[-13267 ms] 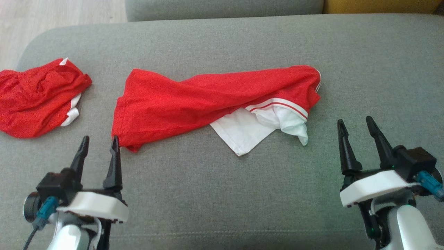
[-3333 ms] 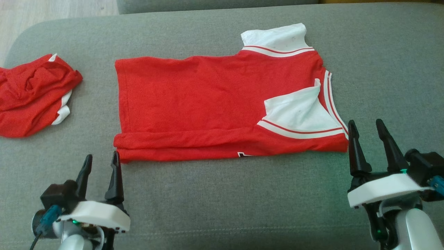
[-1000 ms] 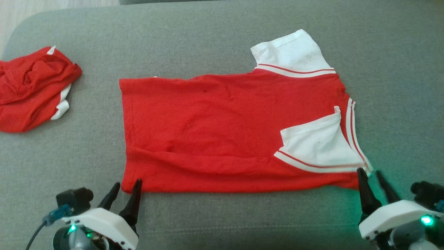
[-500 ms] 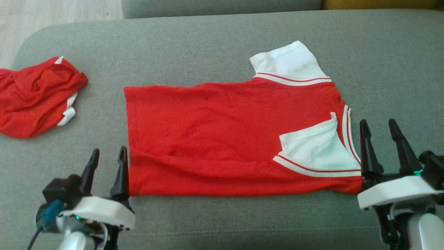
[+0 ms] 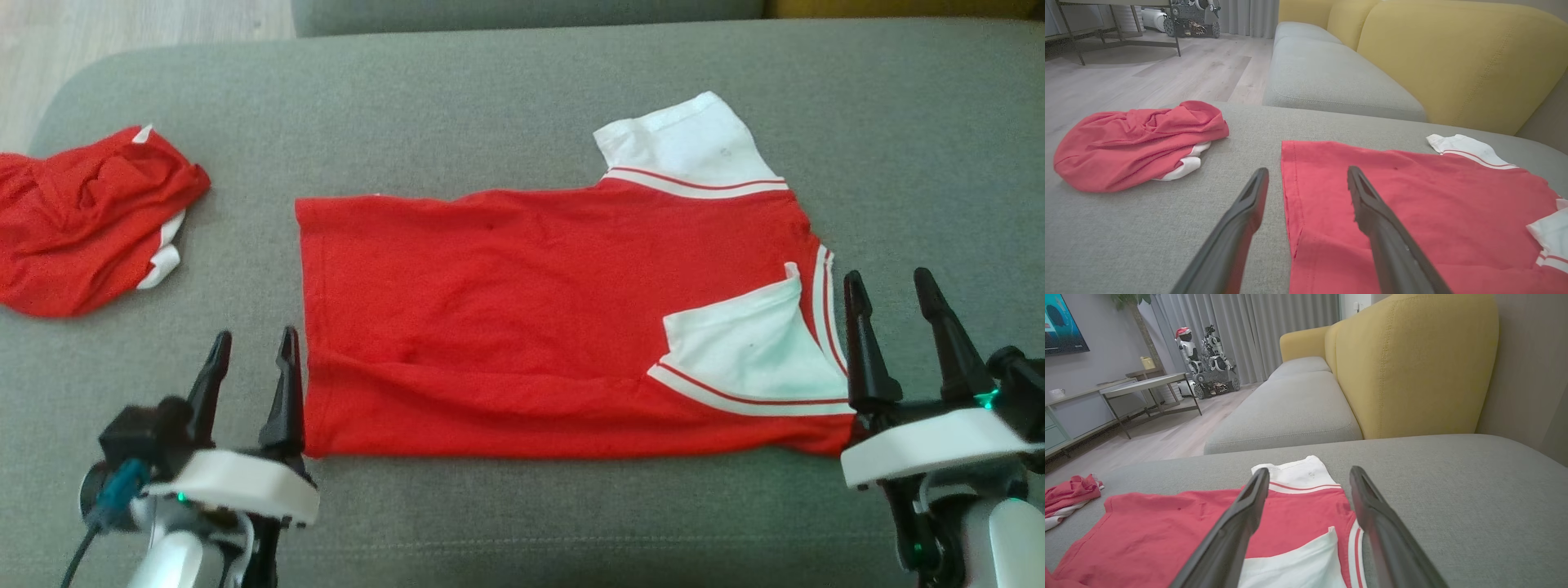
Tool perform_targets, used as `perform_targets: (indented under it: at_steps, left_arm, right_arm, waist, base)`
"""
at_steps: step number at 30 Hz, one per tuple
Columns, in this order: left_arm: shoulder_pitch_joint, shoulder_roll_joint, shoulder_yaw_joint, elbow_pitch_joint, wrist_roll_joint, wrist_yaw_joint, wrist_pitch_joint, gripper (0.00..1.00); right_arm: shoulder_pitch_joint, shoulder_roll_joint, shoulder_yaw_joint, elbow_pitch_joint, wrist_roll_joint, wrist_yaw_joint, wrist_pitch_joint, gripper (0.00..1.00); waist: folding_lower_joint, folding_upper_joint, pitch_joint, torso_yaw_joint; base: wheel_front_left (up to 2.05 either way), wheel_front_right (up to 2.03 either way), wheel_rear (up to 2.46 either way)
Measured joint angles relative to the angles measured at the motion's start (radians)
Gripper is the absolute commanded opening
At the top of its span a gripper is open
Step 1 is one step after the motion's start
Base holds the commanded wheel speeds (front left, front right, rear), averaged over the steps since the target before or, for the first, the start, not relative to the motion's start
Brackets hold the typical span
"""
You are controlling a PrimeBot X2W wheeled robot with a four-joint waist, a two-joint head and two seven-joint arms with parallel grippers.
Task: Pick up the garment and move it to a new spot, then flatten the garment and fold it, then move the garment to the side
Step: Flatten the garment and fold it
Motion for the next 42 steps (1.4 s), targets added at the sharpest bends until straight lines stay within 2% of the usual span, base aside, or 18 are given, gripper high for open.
perform_targets:
  at_steps: [2, 9, 15, 20, 26, 31, 32, 33, 34, 42]
  left_arm:
    - [-0.021, 0.0, -0.005, 0.002, 0.0, -0.007, 0.0, 1.0]
    - [-0.253, -0.001, -0.03, 0.107, -0.032, -0.097, 0.04, 1.0]
    - [-0.472, -0.002, -0.03, 0.322, -0.075, -0.189, 0.083, 1.0]
    - [-0.595, -0.004, -0.021, 0.544, -0.127, -0.242, 0.103, 1.0]
    - [-0.686, -0.003, -0.008, 0.754, -0.181, -0.274, 0.123, 1.0]
    - [-0.725, -0.003, -0.027, 0.828, -0.221, -0.283, 0.123, 1.0]
    - [-0.725, -0.003, -0.027, 0.828, -0.221, -0.283, 0.123, 0.53]
    - [-0.732, -0.003, -0.036, 0.839, -0.227, -0.288, 0.123, 0.13]
    - [-0.736, -0.003, -0.047, 0.843, -0.234, -0.289, 0.123, 0.0]
    - [-0.737, 0.011, -0.162, 0.837, -0.275, -0.289, 0.048, 0.0]
  right_arm:
    - [0.0, 0.0, 0.0, -0.005, 0.0, 0.0, 0.005, 1.0]
    - [-0.055, 0.0, 0.015, -0.025, 0.0, 0.0, 0.008, 1.0]
    - [-0.115, -0.001, 0.039, -0.028, 0.0, 0.0, 0.006, 1.0]
    - [-0.14, -0.002, 0.053, -0.014, 0.012, 0.0, -0.007, 1.0]
    - [-0.153, -0.003, 0.063, 0.009, 0.027, 0.0, -0.02, 1.0]
    - [-0.155, -0.003, 0.063, 0.026, 0.036, 0.0, -0.03, 1.0]
    - [-0.155, -0.003, 0.063, 0.026, 0.036, 0.0, -0.03, 1.0]
    - [-0.158, -0.003, 0.063, 0.029, 0.036, 0.0, -0.035, 1.0]
    - [-0.162, -0.003, 0.063, 0.033, 0.039, 0.0, -0.037, 1.0]
    - [-0.273, -0.003, 0.024, 0.09, 0.045, 0.0, -0.036, 1.0]
  waist:
    - [0.0, 0.0, 0.011, 0.002]
    - [0.0, 0.0, 0.086, 0.001]
    - [0.0001, 0.0, 0.166, -0.018]
    - [0.0001, -0.0001, 0.216, -0.05]
    - [0.0002, -0.0001, 0.257, -0.082]
    - [0.0, 0.0, 0.263, -0.088]
    - [0.0, 0.0, 0.263, -0.088]
    - [0.0, -0.0001, 0.263, -0.088]
    - [0.0001, -0.0001, 0.262, -0.088]
    - [0.0001, -0.0001, 0.256, -0.075]
  base:
    - [0.0, 0.0, 0.0]
    - [0.0, 0.0, 0.0]
    - [0.0, 0.0, 0.0]
    - [0.0, 0.0, 0.0]
    - [0.0, 0.0, 0.0]
    - [0.0, 0.0, 0.0]
    - [0.0, 0.0, 0.0]
    - [0.0, 0.0, 0.0]
    - [0.0, 0.0, 0.0]
    - [0.0, 0.0, 0.0]
